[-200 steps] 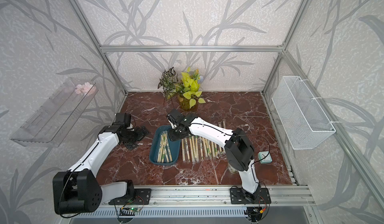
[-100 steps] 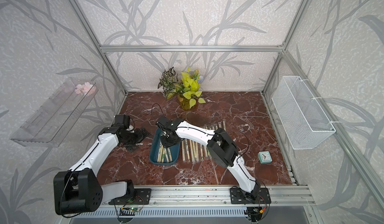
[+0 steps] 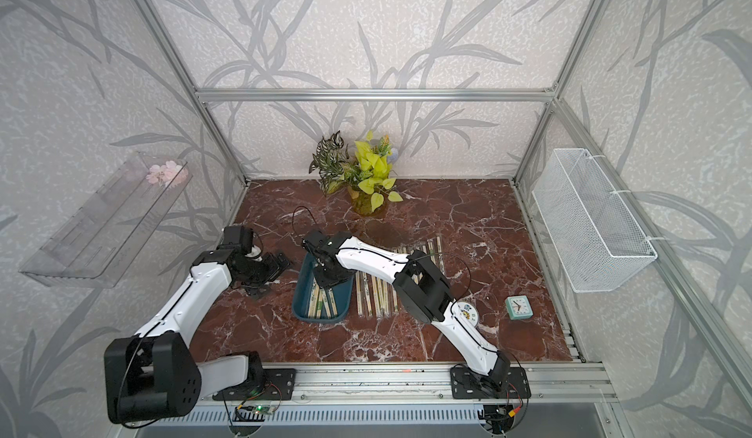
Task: Take the paired disposable chopsticks out of the storage box
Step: Pick up the paired disposable chopsticks from the storage box.
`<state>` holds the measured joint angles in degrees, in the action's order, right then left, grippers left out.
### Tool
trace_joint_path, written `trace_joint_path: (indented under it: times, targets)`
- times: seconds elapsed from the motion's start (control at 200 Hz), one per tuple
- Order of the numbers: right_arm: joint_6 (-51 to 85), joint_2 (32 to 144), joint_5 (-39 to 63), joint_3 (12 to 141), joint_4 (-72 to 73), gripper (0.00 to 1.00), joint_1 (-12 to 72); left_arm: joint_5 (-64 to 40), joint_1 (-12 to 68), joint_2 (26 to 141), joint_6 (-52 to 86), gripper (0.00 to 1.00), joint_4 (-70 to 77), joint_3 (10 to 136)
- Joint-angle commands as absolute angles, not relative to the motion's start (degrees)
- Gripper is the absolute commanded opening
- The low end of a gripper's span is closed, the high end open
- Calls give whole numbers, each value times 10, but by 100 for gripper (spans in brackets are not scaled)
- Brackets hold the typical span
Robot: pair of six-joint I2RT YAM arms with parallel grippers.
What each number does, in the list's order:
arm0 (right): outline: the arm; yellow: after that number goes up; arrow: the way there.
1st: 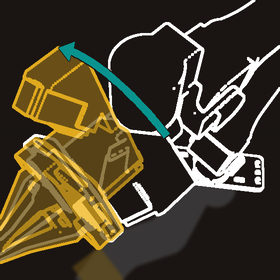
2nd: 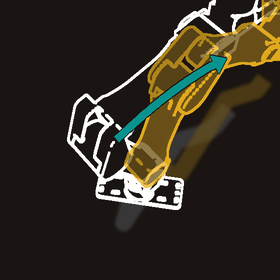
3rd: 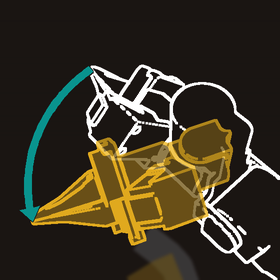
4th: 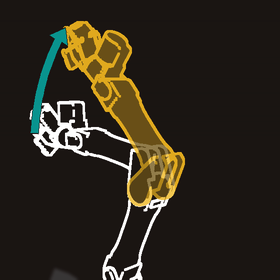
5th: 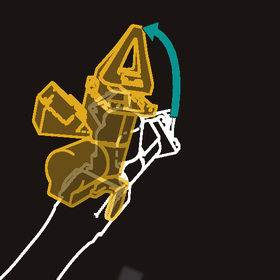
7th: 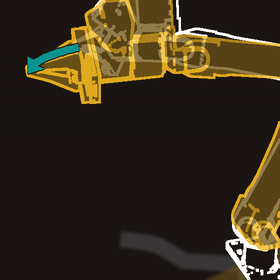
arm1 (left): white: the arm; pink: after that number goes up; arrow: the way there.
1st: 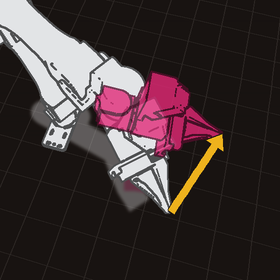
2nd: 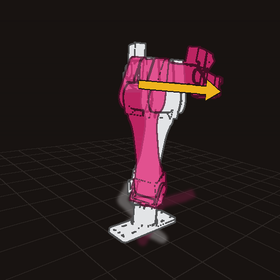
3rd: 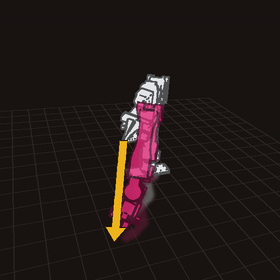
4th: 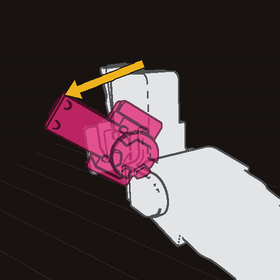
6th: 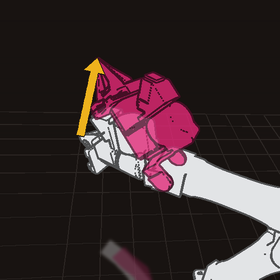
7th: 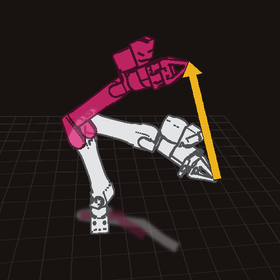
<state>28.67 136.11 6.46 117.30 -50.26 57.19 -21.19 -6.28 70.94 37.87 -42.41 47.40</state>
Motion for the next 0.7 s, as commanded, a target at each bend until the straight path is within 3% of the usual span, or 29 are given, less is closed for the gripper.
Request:
trace_joint_path:
  times: [0.0,0.415,0.695]
  targets:
    - [279,1383,53,1196,-533,33,575,-218,-69,701,367,100,-427,468]
    - [277,1426,46,1246,-567,24,576,-221,-74,704,362,100,-425,464]
    - [282,1438,56,1261,-570,10,577,-223,-77,702,362,100,-424,460]
